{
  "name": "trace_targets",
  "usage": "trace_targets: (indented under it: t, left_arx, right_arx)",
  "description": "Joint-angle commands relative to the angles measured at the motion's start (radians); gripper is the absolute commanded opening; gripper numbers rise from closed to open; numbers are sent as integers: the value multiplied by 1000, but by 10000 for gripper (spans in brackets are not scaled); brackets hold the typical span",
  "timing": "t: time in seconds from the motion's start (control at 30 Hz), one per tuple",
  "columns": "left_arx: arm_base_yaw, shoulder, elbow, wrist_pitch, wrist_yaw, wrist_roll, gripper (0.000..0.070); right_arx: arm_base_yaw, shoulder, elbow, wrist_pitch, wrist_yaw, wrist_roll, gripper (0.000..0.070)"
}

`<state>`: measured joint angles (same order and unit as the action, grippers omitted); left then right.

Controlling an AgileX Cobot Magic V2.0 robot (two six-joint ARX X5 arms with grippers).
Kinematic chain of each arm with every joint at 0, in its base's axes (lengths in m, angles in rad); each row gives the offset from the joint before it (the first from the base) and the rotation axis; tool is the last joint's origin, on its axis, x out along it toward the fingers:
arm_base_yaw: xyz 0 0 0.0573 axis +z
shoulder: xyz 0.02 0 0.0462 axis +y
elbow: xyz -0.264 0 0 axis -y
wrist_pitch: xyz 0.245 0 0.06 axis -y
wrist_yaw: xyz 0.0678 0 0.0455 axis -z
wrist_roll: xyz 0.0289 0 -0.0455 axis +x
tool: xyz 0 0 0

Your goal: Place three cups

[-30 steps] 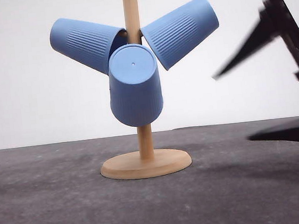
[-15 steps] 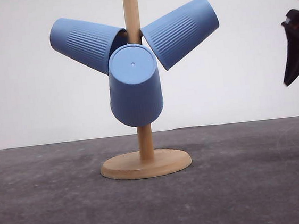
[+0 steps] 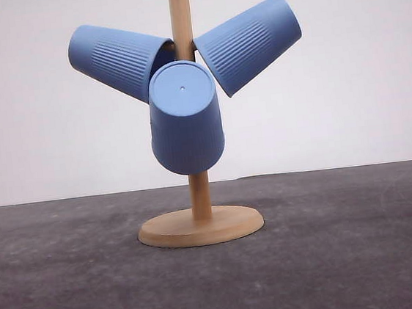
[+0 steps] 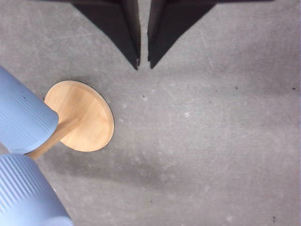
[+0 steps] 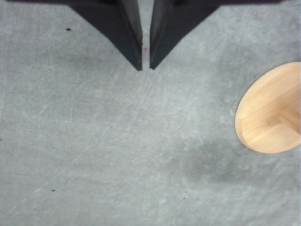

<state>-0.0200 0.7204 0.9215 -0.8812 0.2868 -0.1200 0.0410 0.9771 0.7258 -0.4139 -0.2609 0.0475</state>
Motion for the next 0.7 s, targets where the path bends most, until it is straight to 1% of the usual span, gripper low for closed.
trace_targets:
  t: [0.0,0.33,0.37,0.4,0.43,0.47,0.6,0.67]
  left_arx:
    - [1,2,14,15,2,10,0]
    - [1,1,12,15,1,13,0]
    - [3,-6,8,14,0,32,0]
    - [7,-19,-11,37,-5,60,0]
    - [12,-39,-44,82,-11,90,0]
    - [15,-74,-98,151,-23,90,0]
    - [17,-255,-388,506,-100,90,0]
    - [17,-351,-524,641,-132,90,0]
  right_arx:
    - [3,8,13,15,-1,-8,17]
    - [3,8,13,24,-1,-8,17]
    - [2,8,13,24,0,-8,17]
    - [2,8,13,24,0,-8,17]
    - [3,8,13,24,-1,-8,17]
    - [3,8,13,24,-1,-8,17]
    - [3,8,13,24,-1,-8,17]
    - [3,8,13,24,-1,-8,17]
